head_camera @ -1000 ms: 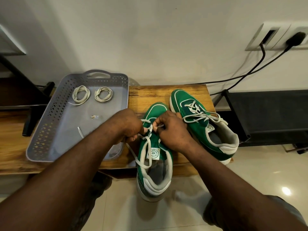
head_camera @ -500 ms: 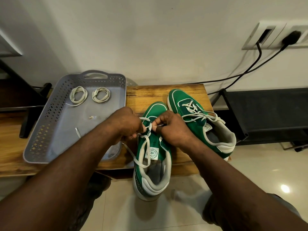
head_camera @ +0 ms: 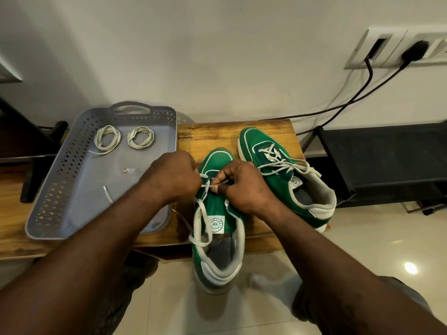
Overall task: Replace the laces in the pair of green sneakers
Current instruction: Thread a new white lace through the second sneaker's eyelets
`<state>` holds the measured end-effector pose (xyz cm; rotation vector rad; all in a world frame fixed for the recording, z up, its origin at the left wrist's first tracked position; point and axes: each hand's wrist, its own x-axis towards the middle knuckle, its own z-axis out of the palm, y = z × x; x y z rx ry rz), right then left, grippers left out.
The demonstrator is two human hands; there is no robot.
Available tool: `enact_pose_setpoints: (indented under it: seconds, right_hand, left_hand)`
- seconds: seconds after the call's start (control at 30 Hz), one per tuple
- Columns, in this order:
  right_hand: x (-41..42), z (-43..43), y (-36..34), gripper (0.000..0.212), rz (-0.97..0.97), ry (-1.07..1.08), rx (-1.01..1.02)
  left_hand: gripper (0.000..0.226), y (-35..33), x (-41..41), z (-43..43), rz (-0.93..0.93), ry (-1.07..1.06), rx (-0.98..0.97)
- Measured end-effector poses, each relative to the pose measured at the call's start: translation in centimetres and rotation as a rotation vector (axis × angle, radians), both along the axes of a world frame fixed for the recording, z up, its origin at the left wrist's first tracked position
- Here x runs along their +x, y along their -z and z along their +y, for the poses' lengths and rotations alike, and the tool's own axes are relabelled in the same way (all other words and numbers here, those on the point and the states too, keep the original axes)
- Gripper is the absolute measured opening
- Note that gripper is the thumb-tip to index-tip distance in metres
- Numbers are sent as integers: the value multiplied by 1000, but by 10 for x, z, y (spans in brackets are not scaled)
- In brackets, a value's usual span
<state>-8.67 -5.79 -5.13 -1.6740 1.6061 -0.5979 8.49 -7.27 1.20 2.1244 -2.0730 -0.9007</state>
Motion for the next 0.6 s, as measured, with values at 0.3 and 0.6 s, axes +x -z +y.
enact_pose_setpoints:
  seconds: [0.3,0.6]
  right_hand:
    - [2,6,8,14,153,-18,-137]
    - [1,11,-8,23,129,-19,-70]
  left_hand:
    - [7,-6,4,-1,121,-20,178]
    - [23,2,-7,4,281,-174,295]
